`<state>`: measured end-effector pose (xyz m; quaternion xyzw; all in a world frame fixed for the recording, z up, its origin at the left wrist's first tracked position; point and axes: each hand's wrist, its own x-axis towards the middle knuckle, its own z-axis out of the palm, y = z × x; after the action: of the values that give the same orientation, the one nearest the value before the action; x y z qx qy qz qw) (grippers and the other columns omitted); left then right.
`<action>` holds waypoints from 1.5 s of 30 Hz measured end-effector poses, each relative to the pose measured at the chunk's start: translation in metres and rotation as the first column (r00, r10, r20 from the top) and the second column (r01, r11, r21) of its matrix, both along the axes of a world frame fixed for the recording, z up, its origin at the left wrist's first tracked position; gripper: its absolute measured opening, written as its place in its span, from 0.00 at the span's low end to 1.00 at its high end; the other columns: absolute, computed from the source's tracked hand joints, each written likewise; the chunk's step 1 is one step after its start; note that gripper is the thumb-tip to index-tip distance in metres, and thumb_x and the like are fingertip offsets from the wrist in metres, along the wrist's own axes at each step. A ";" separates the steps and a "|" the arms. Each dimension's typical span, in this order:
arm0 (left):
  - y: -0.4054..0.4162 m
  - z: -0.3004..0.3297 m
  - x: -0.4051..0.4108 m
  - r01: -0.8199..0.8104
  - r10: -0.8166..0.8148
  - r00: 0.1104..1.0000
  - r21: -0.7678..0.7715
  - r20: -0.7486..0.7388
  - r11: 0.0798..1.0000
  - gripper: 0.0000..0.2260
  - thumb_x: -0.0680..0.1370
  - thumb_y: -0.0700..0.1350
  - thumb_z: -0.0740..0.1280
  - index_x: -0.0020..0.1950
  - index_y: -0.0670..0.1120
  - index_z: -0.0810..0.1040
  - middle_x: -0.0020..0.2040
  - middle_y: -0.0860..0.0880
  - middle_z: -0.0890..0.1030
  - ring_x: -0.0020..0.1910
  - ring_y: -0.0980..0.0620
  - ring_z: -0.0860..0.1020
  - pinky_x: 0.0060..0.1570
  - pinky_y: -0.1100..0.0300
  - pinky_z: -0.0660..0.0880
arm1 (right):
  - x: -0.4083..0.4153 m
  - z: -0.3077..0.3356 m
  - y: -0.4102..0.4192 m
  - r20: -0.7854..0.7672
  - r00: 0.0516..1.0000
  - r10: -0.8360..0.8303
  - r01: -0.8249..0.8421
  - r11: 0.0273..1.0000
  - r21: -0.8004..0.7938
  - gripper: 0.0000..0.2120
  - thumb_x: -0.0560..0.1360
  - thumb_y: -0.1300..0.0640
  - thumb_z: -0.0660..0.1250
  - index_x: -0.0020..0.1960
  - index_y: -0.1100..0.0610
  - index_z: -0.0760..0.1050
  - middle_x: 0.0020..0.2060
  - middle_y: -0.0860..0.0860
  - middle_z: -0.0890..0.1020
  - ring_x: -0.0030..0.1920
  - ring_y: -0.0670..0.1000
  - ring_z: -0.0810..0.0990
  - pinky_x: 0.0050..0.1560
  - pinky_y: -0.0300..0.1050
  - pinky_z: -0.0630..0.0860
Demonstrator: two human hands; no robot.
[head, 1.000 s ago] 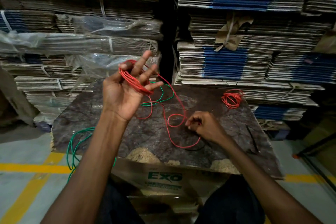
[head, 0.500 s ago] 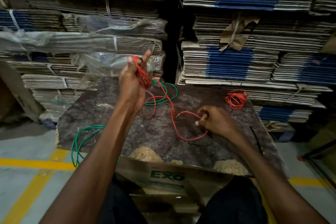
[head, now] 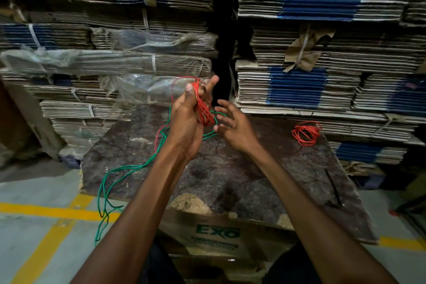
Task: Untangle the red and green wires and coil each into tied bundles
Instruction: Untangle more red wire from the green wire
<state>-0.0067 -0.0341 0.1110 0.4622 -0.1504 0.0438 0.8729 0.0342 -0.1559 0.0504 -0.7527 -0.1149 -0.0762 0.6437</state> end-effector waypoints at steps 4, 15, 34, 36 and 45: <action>0.002 0.000 -0.008 0.106 -0.107 0.994 0.024 0.024 0.994 0.15 0.85 0.48 0.50 0.42 0.47 0.69 0.67 0.37 0.75 0.59 0.45 0.76 0.44 0.53 0.76 | 0.006 0.002 0.006 0.101 0.995 0.010 -0.024 0.991 0.134 0.30 0.70 0.73 0.68 0.69 0.59 0.64 0.60 0.53 0.72 0.53 0.41 0.74 0.45 0.28 0.74; 0.014 -0.002 -0.027 0.289 -0.290 0.957 0.048 0.006 0.956 0.13 0.84 0.51 0.50 0.43 0.50 0.67 0.66 0.40 0.76 0.69 0.40 0.71 0.49 0.49 0.77 | 0.020 -0.005 -0.002 0.381 0.907 -0.182 0.159 0.983 0.093 0.14 0.70 0.57 0.68 0.56 0.50 0.75 0.50 0.57 0.79 0.46 0.47 0.78 0.46 0.35 0.75; 0.021 -0.003 -0.033 0.439 -0.440 0.897 -0.029 -0.048 0.898 0.14 0.83 0.51 0.49 0.40 0.50 0.66 0.69 0.40 0.74 0.71 0.36 0.67 0.60 0.30 0.65 | 0.030 -0.011 -0.015 0.426 0.882 -0.204 0.249 0.967 -0.054 0.28 0.68 0.50 0.69 0.67 0.50 0.69 0.55 0.54 0.76 0.50 0.42 0.75 0.47 0.37 0.74; 0.020 -0.004 -0.035 0.444 -0.445 0.894 -0.030 -0.055 0.895 0.14 0.82 0.52 0.49 0.40 0.50 0.65 0.69 0.40 0.74 0.71 0.36 0.68 0.58 0.31 0.66 | 0.035 -0.007 -0.011 0.438 0.867 -0.237 0.295 0.953 -0.069 0.20 0.69 0.50 0.68 0.58 0.57 0.78 0.50 0.57 0.77 0.46 0.32 0.72 0.45 0.27 0.68; 0.034 -0.004 -0.029 0.474 -0.482 0.876 -0.139 -0.029 0.870 0.22 0.83 0.49 0.46 0.36 0.50 0.73 0.70 0.40 0.73 0.69 0.36 0.69 0.57 0.28 0.66 | 0.020 -0.004 -0.012 0.172 0.965 -0.196 0.122 0.922 0.367 0.04 0.78 0.64 0.65 0.46 0.57 0.73 0.34 0.51 0.79 0.34 0.44 0.77 0.39 0.36 0.74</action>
<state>-0.0359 0.0003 0.1075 0.3552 -0.2296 -0.1783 0.8884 0.0539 -0.1681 0.0461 -0.6198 -0.1034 -0.2252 0.7446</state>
